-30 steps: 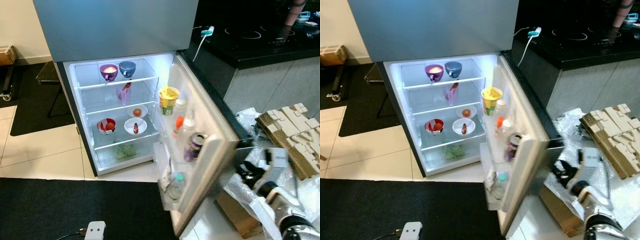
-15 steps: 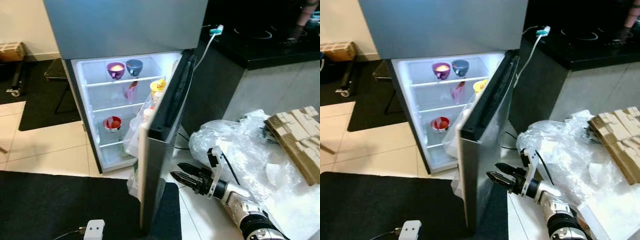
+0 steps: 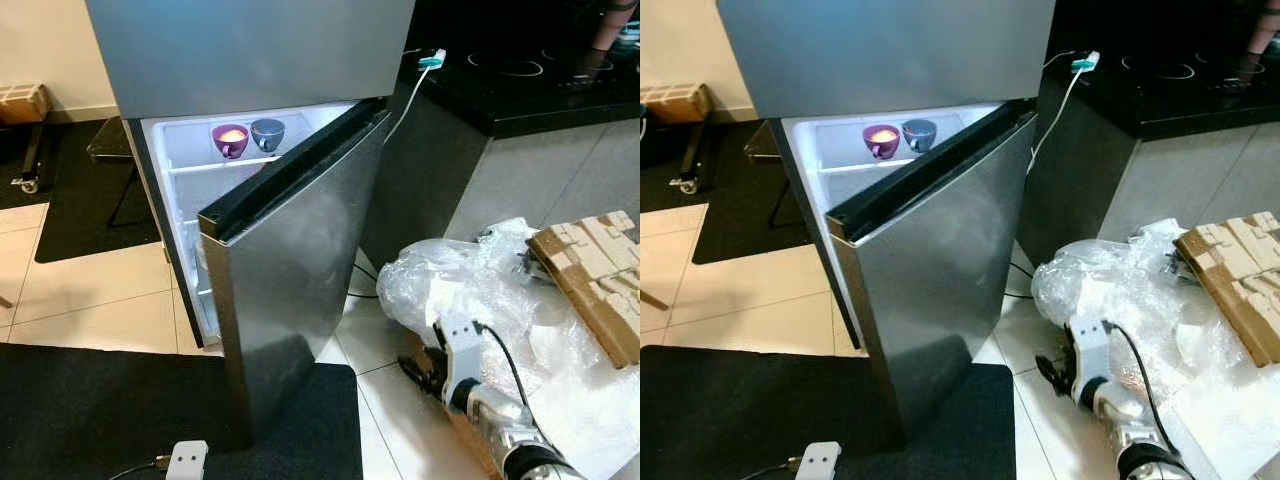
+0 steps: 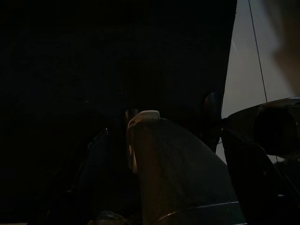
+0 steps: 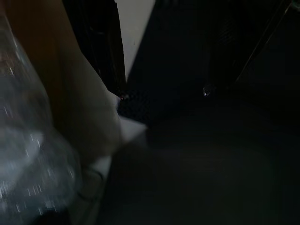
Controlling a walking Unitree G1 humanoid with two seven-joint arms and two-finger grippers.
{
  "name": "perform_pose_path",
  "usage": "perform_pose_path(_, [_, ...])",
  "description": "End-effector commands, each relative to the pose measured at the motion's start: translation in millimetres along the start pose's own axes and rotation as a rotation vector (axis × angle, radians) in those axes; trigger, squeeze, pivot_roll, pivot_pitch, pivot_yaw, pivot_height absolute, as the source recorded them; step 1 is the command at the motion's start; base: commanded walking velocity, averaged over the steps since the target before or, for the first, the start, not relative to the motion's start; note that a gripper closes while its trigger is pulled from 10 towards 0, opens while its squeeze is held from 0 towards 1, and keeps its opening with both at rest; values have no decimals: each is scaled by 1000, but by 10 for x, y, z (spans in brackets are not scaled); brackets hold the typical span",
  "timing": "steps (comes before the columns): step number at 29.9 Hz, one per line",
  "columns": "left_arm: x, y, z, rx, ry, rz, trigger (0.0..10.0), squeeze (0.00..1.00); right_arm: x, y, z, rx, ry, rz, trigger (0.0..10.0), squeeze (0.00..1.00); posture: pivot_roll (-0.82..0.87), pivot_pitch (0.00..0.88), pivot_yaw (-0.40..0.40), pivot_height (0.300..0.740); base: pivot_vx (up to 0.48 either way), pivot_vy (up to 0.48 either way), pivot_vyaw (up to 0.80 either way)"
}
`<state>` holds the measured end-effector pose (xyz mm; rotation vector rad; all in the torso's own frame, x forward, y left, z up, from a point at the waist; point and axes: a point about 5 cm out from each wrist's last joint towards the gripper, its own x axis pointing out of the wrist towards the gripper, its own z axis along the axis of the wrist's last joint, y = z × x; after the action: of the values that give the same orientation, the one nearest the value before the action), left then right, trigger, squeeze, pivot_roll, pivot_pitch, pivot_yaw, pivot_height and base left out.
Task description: Restocking fridge
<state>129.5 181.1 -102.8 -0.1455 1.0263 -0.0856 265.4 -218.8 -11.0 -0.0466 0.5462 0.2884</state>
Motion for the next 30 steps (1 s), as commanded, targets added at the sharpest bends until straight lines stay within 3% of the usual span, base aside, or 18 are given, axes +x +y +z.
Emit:
perform_pose_path(1, [-25, 14, -111, -20, 39, 9, 10000, 0, -14, 15, -106, -7, 56, -22, 10000, 0, 51, 0, -55, 740, 0, 0, 0])
perform_pose_path(3, [-22, 10, -104, -21, 38, 9, 10000, 0, -93, 3, -357, 23, 173, -78, 10000, 0, 52, 0, -57, 740, 0, 0, 0])
perform_pose_path(4, [-22, 10, -104, -21, 38, 9, 10000, 0, -93, 3, -357, 23, 173, -78, 10000, 0, 52, 0, -57, 740, 0, 0, 0])
perform_pose_path(5, [-18, 1, -98, -19, 38, 7, 10000, 0, -243, -18, -672, 44, 317, -150, 10000, 0, 58, 0, -59, 740, 0, 0, 0])
perform_pose_path(7, [-13, -8, -92, -17, 37, 5, 10000, 0, -388, -22, -905, 71, 412, -186, 10000, 0, 56, 0, -57, 740, 0, 0, 0])
perform_pose_path(8, [-13, -8, -92, -17, 37, 5, 10000, 0, -388, -22, -905, 71, 412, -186, 10000, 0, 56, 0, -57, 740, 0, 0, 0])
perform_pose_path(12, [-9, -15, -84, -10, 37, 3, 10000, 0, -653, 18, -1276, 105, 550, -246, 10000, 0, 56, 0, -57, 740, 0, 0, 0])
perform_pose_path(17, [-9, -14, -80, -8, 36, 2, 10000, 0, -750, 46, -1399, 130, 592, -274, 10000, 0, 56, 0, -57, 740, 0, 0, 0])
perform_pose_path(30, [-8, -2, -58, 12, 35, -9, 10000, 0, -742, 109, -1430, 150, 613, -266, 10000, 0, 44, 0, -41, 740, 0, 0, 764])
